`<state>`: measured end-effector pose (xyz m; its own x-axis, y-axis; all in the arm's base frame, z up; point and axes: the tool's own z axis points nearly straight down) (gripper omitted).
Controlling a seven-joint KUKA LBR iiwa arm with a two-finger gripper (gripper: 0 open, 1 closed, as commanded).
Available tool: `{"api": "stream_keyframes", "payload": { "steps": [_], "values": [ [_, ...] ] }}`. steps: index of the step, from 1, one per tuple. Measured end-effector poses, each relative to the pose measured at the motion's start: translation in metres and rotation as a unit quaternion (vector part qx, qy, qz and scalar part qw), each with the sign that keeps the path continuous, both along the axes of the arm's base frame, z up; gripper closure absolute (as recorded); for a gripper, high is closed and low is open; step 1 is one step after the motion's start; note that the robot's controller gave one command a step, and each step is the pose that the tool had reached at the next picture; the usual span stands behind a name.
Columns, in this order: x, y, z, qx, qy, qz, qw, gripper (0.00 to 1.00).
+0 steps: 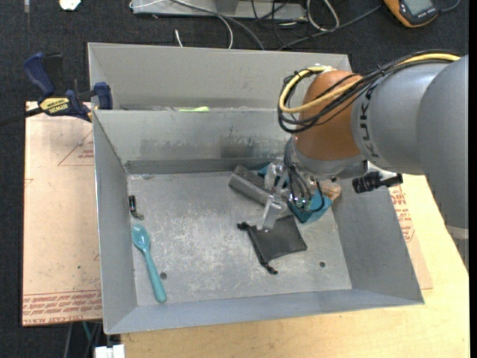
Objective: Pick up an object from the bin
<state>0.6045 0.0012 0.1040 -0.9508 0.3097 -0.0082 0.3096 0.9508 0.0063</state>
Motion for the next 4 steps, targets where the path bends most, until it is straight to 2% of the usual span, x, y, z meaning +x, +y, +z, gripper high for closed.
{"api": "stream_keyframes", "payload": {
  "steps": [1,2,3,4],
  "values": [
    [0.013,-0.003,-0.002,-0.001,-0.0035,-0.01,0.9999,1.0],
    [0.014,-0.004,0.002,-0.001,-0.0049,-0.009,0.9999,1.0],
    [0.009,0.009,-0.018,-0.002,-0.0066,0.048,0.9988,1.0],
    [0.033,0.005,-0.026,-0.003,-0.0056,0.223,0.9748,1.0]
  ]
}}
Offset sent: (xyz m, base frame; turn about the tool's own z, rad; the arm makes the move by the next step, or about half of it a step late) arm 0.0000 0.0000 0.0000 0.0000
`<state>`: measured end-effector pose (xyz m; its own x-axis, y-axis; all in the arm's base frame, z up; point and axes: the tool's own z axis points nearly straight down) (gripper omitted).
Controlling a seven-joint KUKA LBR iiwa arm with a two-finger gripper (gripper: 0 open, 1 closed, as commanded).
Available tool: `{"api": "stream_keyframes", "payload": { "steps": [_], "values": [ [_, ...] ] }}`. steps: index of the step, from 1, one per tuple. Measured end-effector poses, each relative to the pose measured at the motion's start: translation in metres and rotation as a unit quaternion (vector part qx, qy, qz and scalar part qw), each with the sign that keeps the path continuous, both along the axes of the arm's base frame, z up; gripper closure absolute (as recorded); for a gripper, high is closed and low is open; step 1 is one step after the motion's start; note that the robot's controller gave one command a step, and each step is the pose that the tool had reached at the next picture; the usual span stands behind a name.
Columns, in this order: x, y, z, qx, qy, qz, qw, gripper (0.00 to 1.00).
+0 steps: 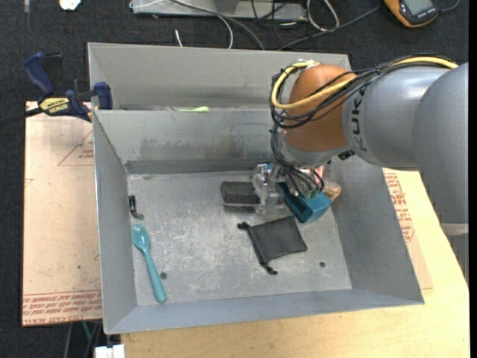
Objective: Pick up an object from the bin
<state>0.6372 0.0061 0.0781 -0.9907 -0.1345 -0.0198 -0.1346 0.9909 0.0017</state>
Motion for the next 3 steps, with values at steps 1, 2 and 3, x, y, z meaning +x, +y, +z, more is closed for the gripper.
{"api": "stream_keyframes", "payload": {
  "steps": [1,2,3],
  "values": [
    [-0.02,0.014,0.061,-0.001,0.0013,0.018,0.9998,1.0],
    [-0.014,-0.001,0.064,-0.003,-0.0039,0.094,0.9956,1.0],
    [-0.021,-0.001,0.092,-0.003,0.0035,0.186,0.9826,1.0]
  ]
}}
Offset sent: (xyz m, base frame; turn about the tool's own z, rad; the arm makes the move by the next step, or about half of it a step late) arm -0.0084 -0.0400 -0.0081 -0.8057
